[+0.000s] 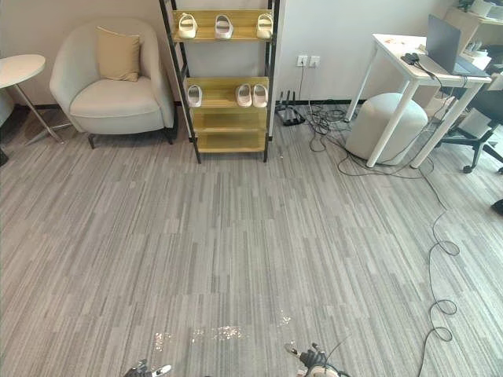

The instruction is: Organize the slippers on the shoe rack

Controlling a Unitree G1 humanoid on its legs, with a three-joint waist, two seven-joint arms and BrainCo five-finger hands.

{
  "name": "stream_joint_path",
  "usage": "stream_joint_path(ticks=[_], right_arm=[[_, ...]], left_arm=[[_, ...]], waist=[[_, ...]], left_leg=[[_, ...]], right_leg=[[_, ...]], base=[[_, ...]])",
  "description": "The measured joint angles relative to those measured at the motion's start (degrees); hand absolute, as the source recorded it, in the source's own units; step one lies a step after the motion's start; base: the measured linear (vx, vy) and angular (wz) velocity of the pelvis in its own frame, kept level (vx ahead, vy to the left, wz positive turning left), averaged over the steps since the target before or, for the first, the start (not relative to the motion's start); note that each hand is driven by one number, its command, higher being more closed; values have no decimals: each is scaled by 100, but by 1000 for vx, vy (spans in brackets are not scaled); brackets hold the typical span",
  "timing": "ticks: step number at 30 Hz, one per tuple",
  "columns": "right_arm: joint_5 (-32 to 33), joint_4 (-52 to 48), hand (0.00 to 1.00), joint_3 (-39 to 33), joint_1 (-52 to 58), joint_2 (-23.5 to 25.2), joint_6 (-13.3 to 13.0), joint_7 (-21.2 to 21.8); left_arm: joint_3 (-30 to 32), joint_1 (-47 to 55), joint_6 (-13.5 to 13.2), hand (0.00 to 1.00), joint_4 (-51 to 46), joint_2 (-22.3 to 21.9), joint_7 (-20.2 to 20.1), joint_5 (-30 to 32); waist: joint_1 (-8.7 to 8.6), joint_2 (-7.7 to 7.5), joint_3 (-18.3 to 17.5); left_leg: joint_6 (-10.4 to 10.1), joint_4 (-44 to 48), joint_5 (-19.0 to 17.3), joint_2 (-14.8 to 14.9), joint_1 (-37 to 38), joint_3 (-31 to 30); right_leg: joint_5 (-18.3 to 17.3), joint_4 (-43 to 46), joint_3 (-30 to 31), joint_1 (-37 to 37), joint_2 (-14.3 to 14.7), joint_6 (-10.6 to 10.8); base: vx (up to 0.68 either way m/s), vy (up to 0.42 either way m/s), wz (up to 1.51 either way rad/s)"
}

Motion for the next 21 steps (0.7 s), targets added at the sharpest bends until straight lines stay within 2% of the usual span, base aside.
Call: stream_joint_path(ticks=[5,7,8,9,10,11,14,15,16,17,19,20,21], right_arm=[[3,-4,0,44,8,4,3,4],[6,-3,0,47,1,22,4,4],[12,-4,0,47,-6,28,3,4],[18,-6,0,48,-22,28,0,4],[18,-6,0,50,-26,28,0,3],[27,-3,0,85,-66,8,-2,3],[56,-3,0,104,-56,-101,-4,-4],[64,-18,0,101,-84,-140,0,-14],[64,-41,0,102,-94,-182,2,-17],[63,-40,0,100,-96,-191,6,-17],[64,-36,0,97,-100,-236,23,-28],[64,-36,0,97,-102,-236,23,-32],[64,-39,0,108,-110,-232,22,-34]], left_arm=[[2,-2,0,0,-3,12,-1,-78],[3,-31,1,0,-3,40,0,-107],[8,-45,1,0,-6,52,-1,-119],[12,-69,1,0,-15,65,-1,-165],[16,-73,0,0,-21,68,-1,-170],[87,-106,2,0,-63,53,-1,-208],[187,-147,-11,0,-137,-54,13,-260],[235,-157,-21,0,-149,-78,23,-282],[310,-158,-17,0,-148,-121,26,-325],[325,-160,-21,0,-153,-123,25,-326],[353,-160,-24,0,-242,-115,8,-329],[352,-163,-19,0,-240,-115,9,-330],[343,-146,-11,0,-230,-128,13,-329]], waist=[[1,-30,-5],[4,-75,20],[6,-96,38],[6,-106,93],[7,-107,107],[24,-78,228],[129,44,336],[161,78,349],[177,99,385],[181,96,393],[235,41,448],[235,40,449],[247,76,438]], left_leg=[[0,18,-4,-5,-67,-83],[-5,345,-163,-16,-263,-102],[-27,806,-373,-12,-484,-91],[-137,1633,-650,14,-828,21],[-164,1808,-693,23,-902,63],[-320,3146,-846,148,-1441,340],[-426,4511,-720,459,-2004,666],[-289,4954,-730,559,-2192,781],[-123,5085,-948,628,-2362,870],[-124,5032,-1007,622,-2414,873],[-151,3794,-1017,419,-2596,860],[-159,3479,-947,371,-2616,827],[-246,2550,-680,292,-2561,661]], right_leg=[[-3,-54,-113,22,1,1],[-3,-53,-171,19,-15,2],[-14,-28,-191,14,-22,4],[-89,34,-203,3,-32,-37],[-110,46,-207,15,-35,-51],[-297,103,-192,107,-39,-132],[-426,261,-99,210,-1,-158],[-503,334,-37,238,-23,-194],[-559,350,35,283,-82,-188],[-568,355,56,286,-111,-181],[-660,425,153,237,-435,-43],[-686,426,167,218,-482,0],[-791,439,233,169,-584,175]], base=[[23,-16,11],[31,-6,11],[-10,19,9],[-27,26,7],[-79,32,3],[-82,23,-4],[-16,24,-16],[58,59,-15],[76,72,-12],[149,135,-17],[174,161,-20],[248,239,-26],[343,313,-38]])
